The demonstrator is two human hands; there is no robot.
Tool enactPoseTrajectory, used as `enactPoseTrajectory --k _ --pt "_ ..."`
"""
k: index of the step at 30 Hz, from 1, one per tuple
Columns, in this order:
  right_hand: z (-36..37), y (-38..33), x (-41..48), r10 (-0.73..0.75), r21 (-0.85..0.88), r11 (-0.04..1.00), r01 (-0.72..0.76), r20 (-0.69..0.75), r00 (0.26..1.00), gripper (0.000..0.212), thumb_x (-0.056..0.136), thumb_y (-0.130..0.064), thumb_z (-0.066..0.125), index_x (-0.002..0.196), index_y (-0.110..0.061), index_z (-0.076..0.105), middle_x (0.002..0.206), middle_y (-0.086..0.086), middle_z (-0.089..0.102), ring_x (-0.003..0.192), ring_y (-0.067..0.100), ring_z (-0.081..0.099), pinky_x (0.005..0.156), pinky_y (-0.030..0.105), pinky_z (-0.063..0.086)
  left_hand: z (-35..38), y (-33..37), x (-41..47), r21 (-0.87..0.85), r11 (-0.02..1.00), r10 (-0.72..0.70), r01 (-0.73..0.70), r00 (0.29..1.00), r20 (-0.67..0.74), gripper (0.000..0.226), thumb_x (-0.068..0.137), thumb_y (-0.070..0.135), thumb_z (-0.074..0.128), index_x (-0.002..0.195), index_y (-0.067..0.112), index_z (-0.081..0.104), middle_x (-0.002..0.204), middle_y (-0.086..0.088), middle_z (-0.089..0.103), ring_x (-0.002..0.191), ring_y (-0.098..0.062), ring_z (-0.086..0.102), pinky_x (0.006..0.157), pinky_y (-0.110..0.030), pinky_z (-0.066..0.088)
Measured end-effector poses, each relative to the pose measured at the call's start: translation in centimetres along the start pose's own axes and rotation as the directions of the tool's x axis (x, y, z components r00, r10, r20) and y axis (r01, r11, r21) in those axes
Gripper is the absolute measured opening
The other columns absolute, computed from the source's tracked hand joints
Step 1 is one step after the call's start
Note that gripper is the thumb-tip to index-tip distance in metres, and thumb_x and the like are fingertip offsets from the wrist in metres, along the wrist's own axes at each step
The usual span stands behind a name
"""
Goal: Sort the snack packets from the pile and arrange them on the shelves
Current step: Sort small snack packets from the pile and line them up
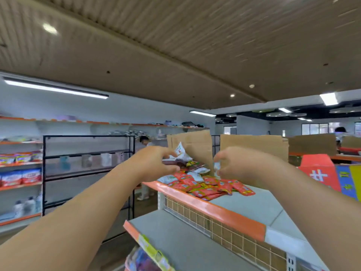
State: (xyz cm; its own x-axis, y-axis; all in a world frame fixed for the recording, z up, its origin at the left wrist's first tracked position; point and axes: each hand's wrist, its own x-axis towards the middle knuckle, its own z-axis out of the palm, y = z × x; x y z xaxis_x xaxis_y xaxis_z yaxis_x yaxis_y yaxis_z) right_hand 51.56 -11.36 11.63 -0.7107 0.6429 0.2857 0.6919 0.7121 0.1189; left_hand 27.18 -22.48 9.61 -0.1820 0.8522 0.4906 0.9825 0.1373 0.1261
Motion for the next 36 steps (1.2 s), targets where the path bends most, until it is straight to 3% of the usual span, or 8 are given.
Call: enactPoseTrajectory --k 3,11,17,25,30,32,34,36 --pt "0.8 -1.6 2.5 -0.036 0.009 0.999 0.035 0.023 0.999 0.032 0.095 -0.035 0.058 0.127 -0.034 0.062 0.112 -0.008 0.061 0.093 0.014 0.053 0.066 0.026 0.041 0.0 -2.7 -0.1 0.027 0.999 -0.034 0.034 0.999 0.010 0.055 0.085 0.066 0.065 0.135 0.046 0.056 0.136 0.012 0.061 0.119 -0.017 0.057 0.088 -0.030 0.042" --pt "4.2 -1.2 8.2 -0.031 0.060 0.998 0.026 0.090 0.995 0.043 0.094 -0.044 0.060 0.136 -0.036 0.057 0.139 -0.007 0.054 0.119 0.018 0.055 0.098 0.036 0.049 3.7 -5.4 3.6 -0.020 0.999 -0.038 0.040 0.996 0.079 0.049 0.088 0.060 0.065 0.134 0.046 0.058 0.136 0.017 0.060 0.117 -0.011 0.056 0.091 -0.031 0.044" --pt "6.2 3.5 11.5 0.056 0.068 0.996 -0.065 0.135 0.989 0.034 0.092 -0.041 0.060 0.126 -0.042 0.063 0.129 -0.010 0.060 0.109 0.018 0.058 0.094 0.036 0.051 7.4 -4.0 10.4 -0.014 0.998 0.068 -0.067 0.990 0.123 0.045 0.091 0.053 0.065 0.133 0.038 0.061 0.129 0.014 0.063 0.114 -0.012 0.058 0.093 -0.032 0.049" --pt "9.7 12.3 14.6 0.229 -0.083 0.973 -0.213 0.319 0.920 0.043 0.095 -0.042 0.060 0.134 -0.025 0.060 0.134 -0.003 0.061 0.117 0.023 0.057 0.103 0.041 0.047 14.7 1.3 18.9 -0.127 0.962 0.267 -0.241 0.931 0.250 0.038 0.090 0.053 0.066 0.127 0.043 0.064 0.128 0.016 0.063 0.108 -0.011 0.060 0.094 -0.032 0.051" --pt "13.3 14.3 15.8 0.334 -0.153 0.942 -0.297 0.429 0.839 0.042 0.093 -0.041 0.061 0.125 -0.015 0.065 0.115 0.004 0.064 0.103 0.022 0.059 0.090 0.034 0.052 19.0 3.3 21.4 -0.114 0.918 0.391 -0.379 0.828 0.402 0.050 0.083 0.054 0.074 0.130 0.042 0.063 0.131 0.014 0.061 0.109 -0.011 0.057 0.087 -0.027 0.046" --pt "13.8 13.9 16.2 0.382 -0.148 0.923 -0.355 0.456 0.804 0.045 0.095 -0.041 0.059 0.128 -0.011 0.063 0.105 0.008 0.063 0.077 0.018 0.055 0.059 0.018 0.050 20.6 3.5 22.5 -0.127 0.899 0.430 -0.419 0.792 0.432 0.053 0.079 0.054 0.078 0.128 0.040 0.065 0.130 0.012 0.062 0.109 -0.013 0.058 0.087 -0.027 0.047" --pt "14.4 13.4 16.8 0.427 -0.174 0.903 -0.394 0.472 0.771 0.046 0.096 -0.041 0.059 0.128 -0.008 0.063 0.096 0.007 0.060 0.062 0.014 0.047 0.038 0.012 0.036 22.1 3.7 23.7 -0.136 0.864 0.489 -0.485 0.745 0.453 0.050 0.077 0.053 0.080 0.123 0.038 0.067 0.123 0.012 0.064 0.107 -0.015 0.061 0.085 -0.029 0.049" --pt "15.4 12.9 17.6 0.473 -0.228 0.881 -0.415 0.483 0.737 0.035 0.090 -0.040 0.064 0.108 -0.011 0.070 0.085 0.004 0.061 0.064 0.018 0.051 0.048 0.020 0.042 23.3 3.9 24.6 -0.173 0.822 0.557 -0.543 0.702 0.443 0.040 0.077 0.047 0.081 0.114 0.035 0.070 0.108 0.012 0.065 0.097 -0.016 0.063 0.077 -0.028 0.051"
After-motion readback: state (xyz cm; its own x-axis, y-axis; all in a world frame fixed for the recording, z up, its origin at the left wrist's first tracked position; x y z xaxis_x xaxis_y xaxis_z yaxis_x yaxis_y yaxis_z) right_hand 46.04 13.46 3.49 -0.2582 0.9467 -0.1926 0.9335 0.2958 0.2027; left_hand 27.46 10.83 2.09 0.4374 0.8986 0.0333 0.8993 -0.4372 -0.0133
